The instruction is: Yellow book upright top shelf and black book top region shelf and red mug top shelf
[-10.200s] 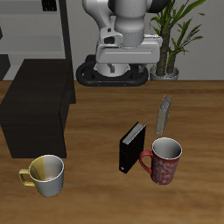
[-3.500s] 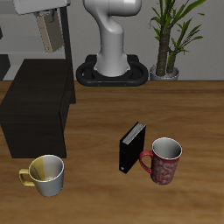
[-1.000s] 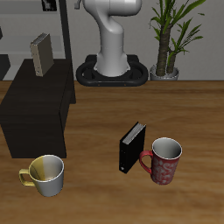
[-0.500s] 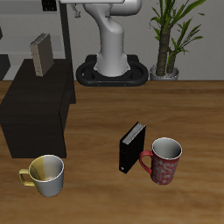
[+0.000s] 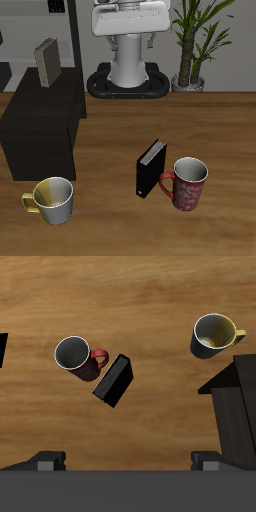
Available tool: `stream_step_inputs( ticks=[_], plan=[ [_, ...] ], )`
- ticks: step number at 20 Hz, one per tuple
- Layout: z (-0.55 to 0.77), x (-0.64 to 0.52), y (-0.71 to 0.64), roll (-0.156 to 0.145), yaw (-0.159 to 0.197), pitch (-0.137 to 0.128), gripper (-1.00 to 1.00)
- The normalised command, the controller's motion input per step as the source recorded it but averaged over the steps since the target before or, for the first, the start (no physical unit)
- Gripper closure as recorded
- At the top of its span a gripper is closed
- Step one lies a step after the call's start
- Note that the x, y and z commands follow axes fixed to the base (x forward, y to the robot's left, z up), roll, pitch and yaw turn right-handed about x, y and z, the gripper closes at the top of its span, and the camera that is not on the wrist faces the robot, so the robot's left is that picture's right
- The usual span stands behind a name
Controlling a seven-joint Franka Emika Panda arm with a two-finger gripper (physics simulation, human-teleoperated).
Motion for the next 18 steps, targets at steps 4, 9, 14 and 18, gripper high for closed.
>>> stream_step_inputs(
  ticks=[4,9,14,18],
  plan=[
    [-0.28,0.51,0.01,-0.033,-0.084,0.02,-1.0],
    [-0.44,0.49,0.14,-0.014,-0.087,0.032,-1.0],
    [-0.43,0.3,0.19,-0.007,-0.073,0.009,-1.0],
    [-0.45,0.26,0.09,-0.013,-0.046,0.029,-1.0]
  ],
)
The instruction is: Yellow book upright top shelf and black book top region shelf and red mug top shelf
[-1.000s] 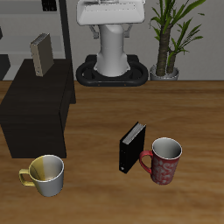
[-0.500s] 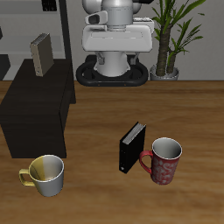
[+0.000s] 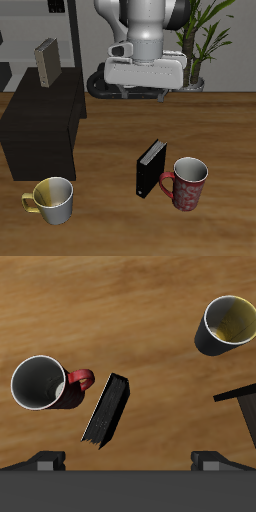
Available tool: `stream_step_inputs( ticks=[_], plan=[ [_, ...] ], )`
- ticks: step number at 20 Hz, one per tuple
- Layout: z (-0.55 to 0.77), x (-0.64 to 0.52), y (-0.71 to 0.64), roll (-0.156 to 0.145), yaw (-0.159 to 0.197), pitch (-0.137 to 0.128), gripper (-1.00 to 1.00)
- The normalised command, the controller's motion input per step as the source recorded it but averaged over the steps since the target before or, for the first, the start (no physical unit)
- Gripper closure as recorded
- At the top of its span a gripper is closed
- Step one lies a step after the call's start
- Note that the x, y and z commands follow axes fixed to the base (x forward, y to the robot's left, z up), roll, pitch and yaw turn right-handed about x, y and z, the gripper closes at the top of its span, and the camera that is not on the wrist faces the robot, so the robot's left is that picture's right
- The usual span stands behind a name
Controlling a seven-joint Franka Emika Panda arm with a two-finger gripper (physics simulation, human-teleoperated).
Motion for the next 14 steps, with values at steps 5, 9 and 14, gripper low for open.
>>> stream_step_inputs(
  ticks=[5,9,14],
  plan=[
    [-0.33,0.18,-0.03,-0.014,-0.023,0.026,-1.0],
    [-0.22,0.24,0.02,0.017,-0.06,0.015,-1.0],
    [-0.27,0.3,-0.06,0.034,-0.062,0.066,-1.0]
  ],
)
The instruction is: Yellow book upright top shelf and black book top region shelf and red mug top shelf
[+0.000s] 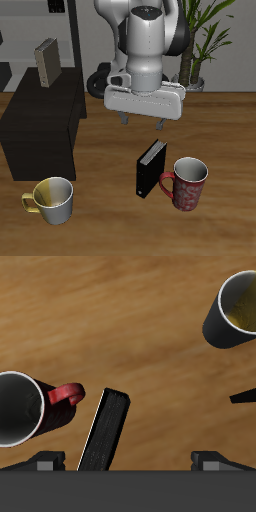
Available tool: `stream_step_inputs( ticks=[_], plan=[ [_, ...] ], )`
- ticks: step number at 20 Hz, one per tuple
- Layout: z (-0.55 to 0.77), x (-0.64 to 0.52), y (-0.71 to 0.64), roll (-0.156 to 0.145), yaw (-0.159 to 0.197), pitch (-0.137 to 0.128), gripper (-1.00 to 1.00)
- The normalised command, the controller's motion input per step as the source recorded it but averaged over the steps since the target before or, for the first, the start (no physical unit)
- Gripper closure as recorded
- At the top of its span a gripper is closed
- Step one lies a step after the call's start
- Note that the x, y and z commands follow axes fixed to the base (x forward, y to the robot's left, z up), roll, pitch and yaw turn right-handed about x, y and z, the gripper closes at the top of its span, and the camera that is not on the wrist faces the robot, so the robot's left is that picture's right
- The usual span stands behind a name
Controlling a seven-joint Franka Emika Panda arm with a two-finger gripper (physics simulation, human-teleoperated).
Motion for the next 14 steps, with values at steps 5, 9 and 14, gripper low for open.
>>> stream_step_inputs(
  ticks=[5,9,14],
  plan=[
    [-0.21,0.26,-0.01,-0.044,0.002,0.027,-1.0],
    [-0.18,0.11,-0.03,-0.015,0.009,0.03,-1.0],
    [-0.2,0.07,0.02,0.01,0.013,0.027,-1.0]
  ],
)
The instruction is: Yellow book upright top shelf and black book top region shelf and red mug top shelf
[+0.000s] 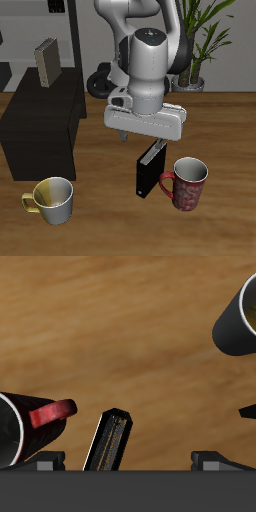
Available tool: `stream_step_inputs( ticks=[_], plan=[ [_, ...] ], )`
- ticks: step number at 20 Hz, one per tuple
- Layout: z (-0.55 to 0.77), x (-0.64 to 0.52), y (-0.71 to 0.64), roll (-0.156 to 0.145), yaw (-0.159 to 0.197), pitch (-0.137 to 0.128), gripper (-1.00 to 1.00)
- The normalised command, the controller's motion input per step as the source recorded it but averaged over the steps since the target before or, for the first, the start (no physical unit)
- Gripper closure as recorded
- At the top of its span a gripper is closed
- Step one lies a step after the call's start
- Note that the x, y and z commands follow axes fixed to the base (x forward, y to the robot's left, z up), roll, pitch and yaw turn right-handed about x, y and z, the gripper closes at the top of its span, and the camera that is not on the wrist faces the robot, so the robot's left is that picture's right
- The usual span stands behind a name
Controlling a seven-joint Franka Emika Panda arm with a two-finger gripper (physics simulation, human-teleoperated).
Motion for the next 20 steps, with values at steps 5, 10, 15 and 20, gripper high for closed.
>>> stream_step_inputs(
  ticks=[5,10,15,20],
  plan=[
    [-0.26,0.03,0.08,0.017,-0.003,0.039,-1.0],
    [-0.27,0.01,0.03,0.015,-0.017,0.05,-1.0],
    [-0.25,-0.16,0.1,0.029,-0.061,0.039,1.0],
    [-0.19,-0.27,0.31,0.062,-0.082,-0.062,1.0]
  ],
)
